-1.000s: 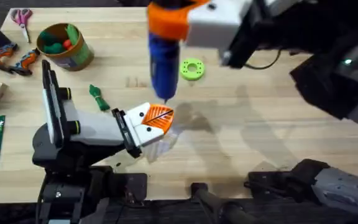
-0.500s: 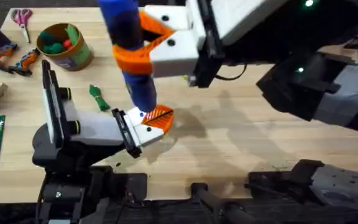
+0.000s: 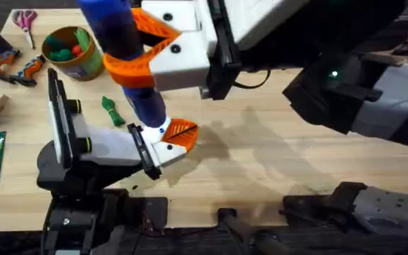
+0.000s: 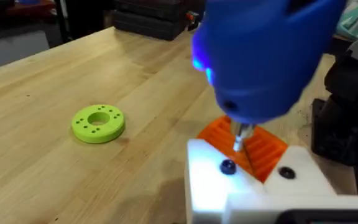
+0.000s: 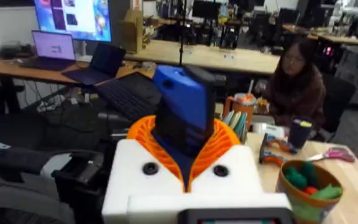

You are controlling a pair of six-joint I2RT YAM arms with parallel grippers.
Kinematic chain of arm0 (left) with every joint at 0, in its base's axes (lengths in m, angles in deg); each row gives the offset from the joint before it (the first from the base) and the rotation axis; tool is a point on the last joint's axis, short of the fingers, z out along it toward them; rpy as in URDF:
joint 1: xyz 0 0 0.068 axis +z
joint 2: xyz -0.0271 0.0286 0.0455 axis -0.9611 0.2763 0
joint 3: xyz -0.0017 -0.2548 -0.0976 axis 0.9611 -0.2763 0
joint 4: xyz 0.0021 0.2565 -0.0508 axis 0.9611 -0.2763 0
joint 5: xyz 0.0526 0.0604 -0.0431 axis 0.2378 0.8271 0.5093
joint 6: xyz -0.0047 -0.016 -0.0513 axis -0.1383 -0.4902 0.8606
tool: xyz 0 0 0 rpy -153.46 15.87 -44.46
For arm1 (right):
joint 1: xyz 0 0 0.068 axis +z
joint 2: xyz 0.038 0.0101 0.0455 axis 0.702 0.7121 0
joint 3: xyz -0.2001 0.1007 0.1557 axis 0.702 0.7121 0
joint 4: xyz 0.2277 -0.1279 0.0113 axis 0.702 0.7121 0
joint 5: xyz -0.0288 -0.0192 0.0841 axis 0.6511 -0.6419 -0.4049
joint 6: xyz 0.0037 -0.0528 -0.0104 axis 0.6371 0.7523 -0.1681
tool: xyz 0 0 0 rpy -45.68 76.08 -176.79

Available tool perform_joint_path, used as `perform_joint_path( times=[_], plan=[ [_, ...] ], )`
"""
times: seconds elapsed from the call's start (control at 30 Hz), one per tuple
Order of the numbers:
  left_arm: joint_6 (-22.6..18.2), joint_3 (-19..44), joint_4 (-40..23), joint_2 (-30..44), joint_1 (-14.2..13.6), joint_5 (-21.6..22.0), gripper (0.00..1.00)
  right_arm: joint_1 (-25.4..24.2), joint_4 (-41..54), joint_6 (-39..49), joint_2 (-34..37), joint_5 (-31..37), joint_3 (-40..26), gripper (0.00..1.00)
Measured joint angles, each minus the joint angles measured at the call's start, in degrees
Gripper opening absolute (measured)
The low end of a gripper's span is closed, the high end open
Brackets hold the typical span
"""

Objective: Pick up the gripper from the table and insert it into the empty holder that is missing its gripper. Then pick up a screw, insert it into the mounting hole, and use the screwdriver to tighten it. Finally, clean up the table by picking up the vegetable and placing it into the bucket.

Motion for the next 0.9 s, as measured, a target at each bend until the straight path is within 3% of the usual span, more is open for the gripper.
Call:
perform_joint_path(
  times=[0.9],
  plan=[
    [0.0,0.0,0.0,0.0,0.0,0.0,0.004,0.0,1.5,2.1,2.0,0.4,0.0,0.026]
  ],
)
